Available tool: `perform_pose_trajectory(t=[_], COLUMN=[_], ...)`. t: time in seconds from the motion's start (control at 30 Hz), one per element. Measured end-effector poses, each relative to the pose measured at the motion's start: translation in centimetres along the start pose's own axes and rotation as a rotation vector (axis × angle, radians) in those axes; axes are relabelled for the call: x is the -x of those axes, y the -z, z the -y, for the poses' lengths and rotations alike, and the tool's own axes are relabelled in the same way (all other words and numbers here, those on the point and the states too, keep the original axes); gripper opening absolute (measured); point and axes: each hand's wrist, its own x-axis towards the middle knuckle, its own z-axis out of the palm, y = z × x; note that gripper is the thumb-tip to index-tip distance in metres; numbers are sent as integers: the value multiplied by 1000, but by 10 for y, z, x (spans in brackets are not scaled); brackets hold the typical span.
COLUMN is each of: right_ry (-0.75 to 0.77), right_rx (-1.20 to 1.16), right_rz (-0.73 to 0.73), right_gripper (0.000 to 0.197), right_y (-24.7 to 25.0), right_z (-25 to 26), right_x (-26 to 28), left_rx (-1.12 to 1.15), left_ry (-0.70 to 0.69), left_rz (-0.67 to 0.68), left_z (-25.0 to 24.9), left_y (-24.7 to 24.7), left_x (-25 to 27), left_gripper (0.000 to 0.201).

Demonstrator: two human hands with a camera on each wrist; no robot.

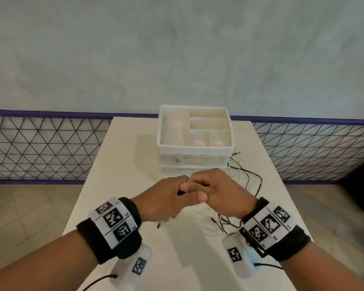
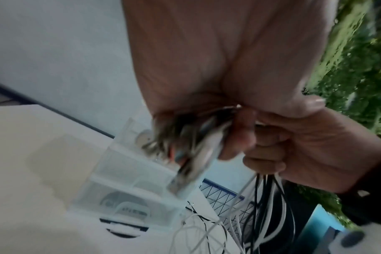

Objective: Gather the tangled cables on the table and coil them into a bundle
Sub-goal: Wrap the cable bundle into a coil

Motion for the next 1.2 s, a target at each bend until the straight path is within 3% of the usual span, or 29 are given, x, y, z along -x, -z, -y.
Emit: perform_pose_trajectory(t=[0.1,0.23,0.37,0.47,0.57,0.63,0.7,0.83,0.93,1.0,1.1,1.2], right_ry=[10,-21,1,118,250,314,338,345,309,215,78,-6], right_rx=[-59,-80,-95,-87,-119,-110,-92,138,148,76,134,76], right_rz=[-27,-30,-101,-274,-508,-573,-541,-432,-255,-224,-135,-56], right_gripper=[29,30,32,26,24,25,25,18,44,49,28,21], right_y=[15,38,55,47,24,3,-19,-38,-31,-22,-3,14], right_z=[0,-6,-10,0,18,28,31,19,17,14,11,7], right_x=[2,13,21,22,13,8,6,11,19,24,30,39], left_rx=[9,150,248,444,788,787,650,830,974,1041,1130,1005], left_ry=[94,115,79,25,-39,-101,-140,72,113,118,179,186], left_rz=[-81,-128,-255,-348,-353,-347,-391,-559,-597,-576,-601,-624], left_z=[0,-2,-6,-16,-30,-35,-41,-38,-26,-21,-12,-2], left_y=[5,19,30,30,18,4,-12,-16,-8,-2,8,27], left_x=[3,8,12,8,0,-8,-11,-14,-12,-11,-8,-1], left_gripper=[69,48,45,45,48,50,48,38,54,56,51,50])
